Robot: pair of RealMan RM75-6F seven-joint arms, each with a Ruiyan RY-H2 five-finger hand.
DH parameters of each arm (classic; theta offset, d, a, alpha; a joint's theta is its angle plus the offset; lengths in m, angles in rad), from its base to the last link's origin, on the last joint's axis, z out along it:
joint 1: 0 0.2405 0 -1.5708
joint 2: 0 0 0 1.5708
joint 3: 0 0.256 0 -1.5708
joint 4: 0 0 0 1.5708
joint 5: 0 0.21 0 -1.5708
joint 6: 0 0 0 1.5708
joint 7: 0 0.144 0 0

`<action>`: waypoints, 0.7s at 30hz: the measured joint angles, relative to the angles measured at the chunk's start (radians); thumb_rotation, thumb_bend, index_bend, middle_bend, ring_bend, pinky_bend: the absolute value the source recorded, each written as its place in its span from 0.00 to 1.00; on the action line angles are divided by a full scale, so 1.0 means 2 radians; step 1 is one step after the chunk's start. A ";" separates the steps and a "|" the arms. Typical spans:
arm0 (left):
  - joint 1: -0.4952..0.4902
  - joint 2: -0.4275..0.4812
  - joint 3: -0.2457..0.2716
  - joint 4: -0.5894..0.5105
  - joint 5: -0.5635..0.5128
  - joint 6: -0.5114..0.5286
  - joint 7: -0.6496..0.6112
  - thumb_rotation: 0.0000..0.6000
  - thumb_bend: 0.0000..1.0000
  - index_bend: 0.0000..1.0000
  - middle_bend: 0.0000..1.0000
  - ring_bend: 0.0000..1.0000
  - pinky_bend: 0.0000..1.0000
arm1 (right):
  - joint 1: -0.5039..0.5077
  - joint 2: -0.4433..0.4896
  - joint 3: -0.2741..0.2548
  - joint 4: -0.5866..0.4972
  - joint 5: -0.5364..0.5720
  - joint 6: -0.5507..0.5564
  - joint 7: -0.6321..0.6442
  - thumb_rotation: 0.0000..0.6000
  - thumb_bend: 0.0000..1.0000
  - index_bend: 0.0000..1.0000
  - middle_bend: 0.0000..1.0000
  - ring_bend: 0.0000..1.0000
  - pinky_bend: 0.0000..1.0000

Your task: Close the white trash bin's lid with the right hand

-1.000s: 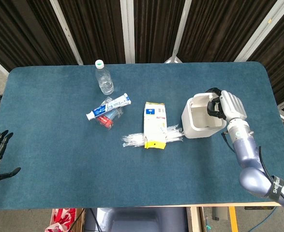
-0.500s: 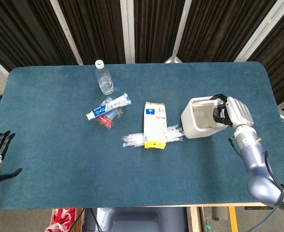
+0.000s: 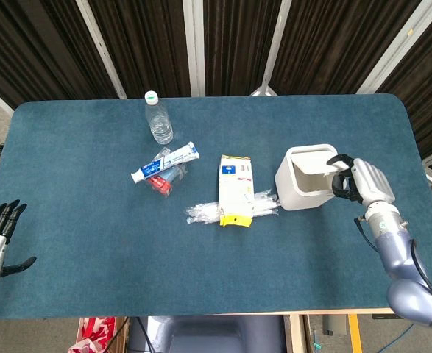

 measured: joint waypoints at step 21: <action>0.002 -0.001 0.002 0.000 0.008 0.008 0.007 1.00 0.00 0.00 0.00 0.00 0.00 | -0.031 -0.017 -0.033 -0.022 -0.059 0.013 0.021 1.00 0.66 0.26 0.75 0.90 0.83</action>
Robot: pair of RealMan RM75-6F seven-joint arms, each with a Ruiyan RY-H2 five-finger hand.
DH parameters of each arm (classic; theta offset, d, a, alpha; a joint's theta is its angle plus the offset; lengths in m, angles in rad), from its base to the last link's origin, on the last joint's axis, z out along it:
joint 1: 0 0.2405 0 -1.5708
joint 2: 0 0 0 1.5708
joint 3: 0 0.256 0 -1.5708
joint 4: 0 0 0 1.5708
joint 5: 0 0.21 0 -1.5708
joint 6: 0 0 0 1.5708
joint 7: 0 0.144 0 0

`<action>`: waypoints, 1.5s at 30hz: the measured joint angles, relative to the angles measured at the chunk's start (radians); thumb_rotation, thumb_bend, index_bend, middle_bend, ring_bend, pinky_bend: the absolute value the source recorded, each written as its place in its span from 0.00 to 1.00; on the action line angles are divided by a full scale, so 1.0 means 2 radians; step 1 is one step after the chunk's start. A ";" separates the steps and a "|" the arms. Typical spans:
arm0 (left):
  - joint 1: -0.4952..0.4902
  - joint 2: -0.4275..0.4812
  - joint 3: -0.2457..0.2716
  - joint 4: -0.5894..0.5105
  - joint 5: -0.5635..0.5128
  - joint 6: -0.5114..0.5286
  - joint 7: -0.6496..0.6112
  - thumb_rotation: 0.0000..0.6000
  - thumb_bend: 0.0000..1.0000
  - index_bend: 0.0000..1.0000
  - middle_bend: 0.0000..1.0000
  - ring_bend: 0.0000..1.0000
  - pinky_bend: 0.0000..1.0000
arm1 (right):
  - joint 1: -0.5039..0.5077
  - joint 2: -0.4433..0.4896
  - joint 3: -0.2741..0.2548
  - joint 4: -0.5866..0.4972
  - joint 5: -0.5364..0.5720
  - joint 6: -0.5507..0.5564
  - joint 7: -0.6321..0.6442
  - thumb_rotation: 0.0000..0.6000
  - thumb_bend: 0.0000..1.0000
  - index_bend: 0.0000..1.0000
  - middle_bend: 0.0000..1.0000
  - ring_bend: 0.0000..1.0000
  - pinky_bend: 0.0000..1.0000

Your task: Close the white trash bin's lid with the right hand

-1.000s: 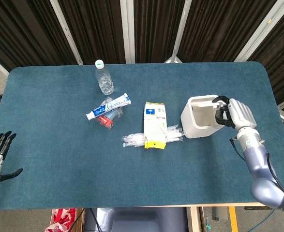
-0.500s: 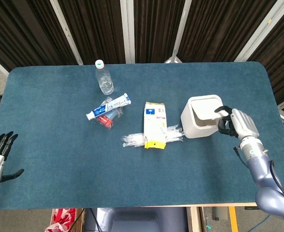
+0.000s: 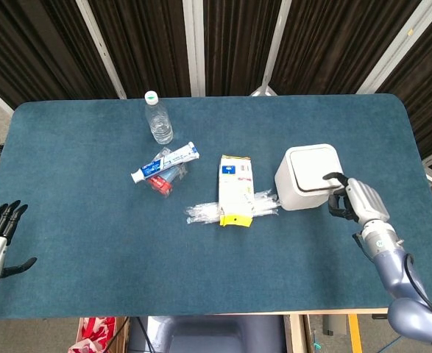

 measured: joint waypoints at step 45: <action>0.005 0.001 0.002 0.002 0.002 0.007 0.006 1.00 0.00 0.00 0.00 0.00 0.00 | -0.148 -0.008 -0.071 0.016 -0.307 0.193 0.035 1.00 0.32 0.00 0.00 0.00 0.00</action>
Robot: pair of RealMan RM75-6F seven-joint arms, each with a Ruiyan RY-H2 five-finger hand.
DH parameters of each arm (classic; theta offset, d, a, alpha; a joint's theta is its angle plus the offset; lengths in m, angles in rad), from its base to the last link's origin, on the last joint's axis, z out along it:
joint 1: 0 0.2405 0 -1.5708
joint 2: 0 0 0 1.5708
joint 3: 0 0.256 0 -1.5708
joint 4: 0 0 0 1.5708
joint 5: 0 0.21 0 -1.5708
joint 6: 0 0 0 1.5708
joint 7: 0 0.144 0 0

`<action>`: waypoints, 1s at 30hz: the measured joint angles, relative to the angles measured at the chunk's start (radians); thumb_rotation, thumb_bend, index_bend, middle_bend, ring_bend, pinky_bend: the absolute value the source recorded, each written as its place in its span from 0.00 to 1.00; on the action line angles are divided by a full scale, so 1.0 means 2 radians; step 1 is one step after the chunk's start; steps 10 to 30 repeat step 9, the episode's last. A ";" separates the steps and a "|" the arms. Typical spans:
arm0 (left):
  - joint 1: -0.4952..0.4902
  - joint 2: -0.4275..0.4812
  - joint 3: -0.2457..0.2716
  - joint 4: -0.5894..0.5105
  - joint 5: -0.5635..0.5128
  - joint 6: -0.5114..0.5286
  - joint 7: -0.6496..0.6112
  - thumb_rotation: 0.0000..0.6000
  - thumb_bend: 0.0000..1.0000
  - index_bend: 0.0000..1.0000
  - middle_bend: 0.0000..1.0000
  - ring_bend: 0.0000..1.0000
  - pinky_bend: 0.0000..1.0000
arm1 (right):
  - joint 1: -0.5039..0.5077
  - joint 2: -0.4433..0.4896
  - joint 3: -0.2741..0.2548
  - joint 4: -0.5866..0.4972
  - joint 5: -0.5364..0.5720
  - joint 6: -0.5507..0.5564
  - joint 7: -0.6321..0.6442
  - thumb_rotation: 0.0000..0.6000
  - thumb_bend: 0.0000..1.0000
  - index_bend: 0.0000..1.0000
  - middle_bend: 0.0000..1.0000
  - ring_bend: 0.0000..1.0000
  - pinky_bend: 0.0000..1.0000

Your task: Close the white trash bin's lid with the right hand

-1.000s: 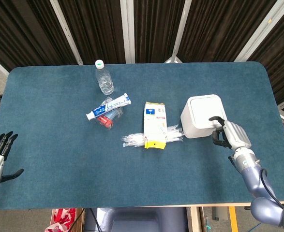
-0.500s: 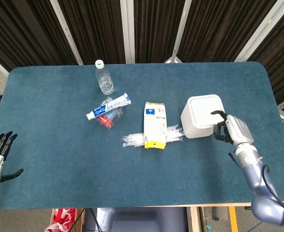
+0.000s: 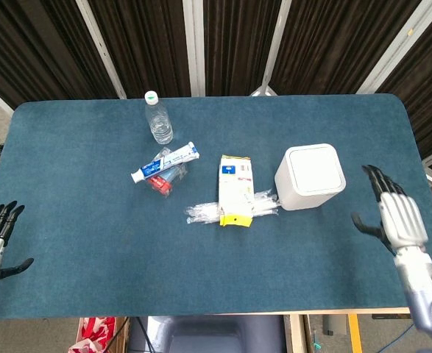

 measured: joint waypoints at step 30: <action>0.005 -0.001 0.000 -0.002 0.002 0.009 0.014 1.00 0.00 0.00 0.00 0.00 0.00 | -0.124 -0.065 -0.098 0.111 -0.165 0.133 -0.005 1.00 0.32 0.00 0.00 0.00 0.00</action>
